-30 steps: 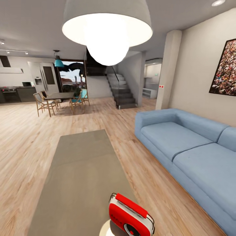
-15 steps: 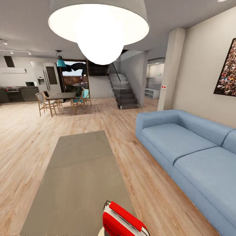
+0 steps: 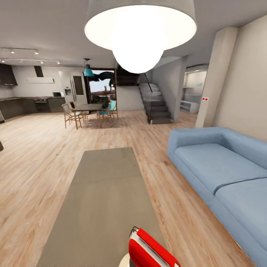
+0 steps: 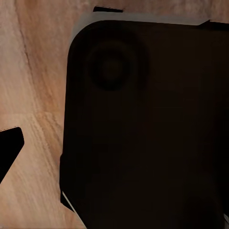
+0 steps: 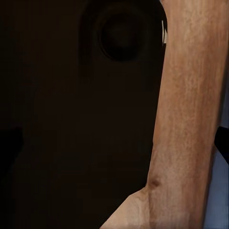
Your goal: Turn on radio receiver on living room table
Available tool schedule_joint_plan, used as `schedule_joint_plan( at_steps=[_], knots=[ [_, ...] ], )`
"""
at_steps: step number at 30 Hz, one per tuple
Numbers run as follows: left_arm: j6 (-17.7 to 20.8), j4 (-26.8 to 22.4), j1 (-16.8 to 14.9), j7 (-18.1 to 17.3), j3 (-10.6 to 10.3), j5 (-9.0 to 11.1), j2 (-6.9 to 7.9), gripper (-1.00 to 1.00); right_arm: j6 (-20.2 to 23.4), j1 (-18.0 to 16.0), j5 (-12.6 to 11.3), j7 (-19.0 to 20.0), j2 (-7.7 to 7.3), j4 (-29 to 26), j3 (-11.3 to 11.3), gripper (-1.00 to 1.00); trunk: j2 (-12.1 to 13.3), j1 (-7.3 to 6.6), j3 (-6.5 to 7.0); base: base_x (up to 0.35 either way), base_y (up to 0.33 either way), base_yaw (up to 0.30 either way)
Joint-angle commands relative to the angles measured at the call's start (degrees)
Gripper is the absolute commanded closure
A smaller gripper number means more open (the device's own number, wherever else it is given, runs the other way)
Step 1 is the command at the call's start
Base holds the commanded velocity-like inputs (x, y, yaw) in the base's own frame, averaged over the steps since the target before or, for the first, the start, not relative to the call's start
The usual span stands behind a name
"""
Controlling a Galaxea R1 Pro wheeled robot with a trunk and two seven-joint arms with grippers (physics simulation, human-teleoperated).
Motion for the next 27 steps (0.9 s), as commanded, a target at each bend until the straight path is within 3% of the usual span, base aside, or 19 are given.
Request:
schedule_joint_plan(
  at_steps=[1,22,27],
  knots=[
    [0.0,0.0,0.0,0.0,-0.01,0.01,0.02,-1.0,0.0,0.0,0.0,-0.01,0.0,0.0,0.01,-1.0,0.0,0.0,0.0,0.0,0.0,0.28],
    [0.0,0.0,0.0,0.0,-0.03,0.01,0.06,-1.0,0.0,0.0,0.05,0.06,0.0,0.0,0.02,-1.0,0.0,0.0,0.0,0.0,0.0,0.277],
    [0.0,0.0,0.0,0.0,-0.04,-0.01,0.02,-1.0,0.0,0.0,0.0,0.06,0.0,0.0,-0.06,-1.0,0.0,0.0,0.0,0.0,0.0,0.085]
  ],
)
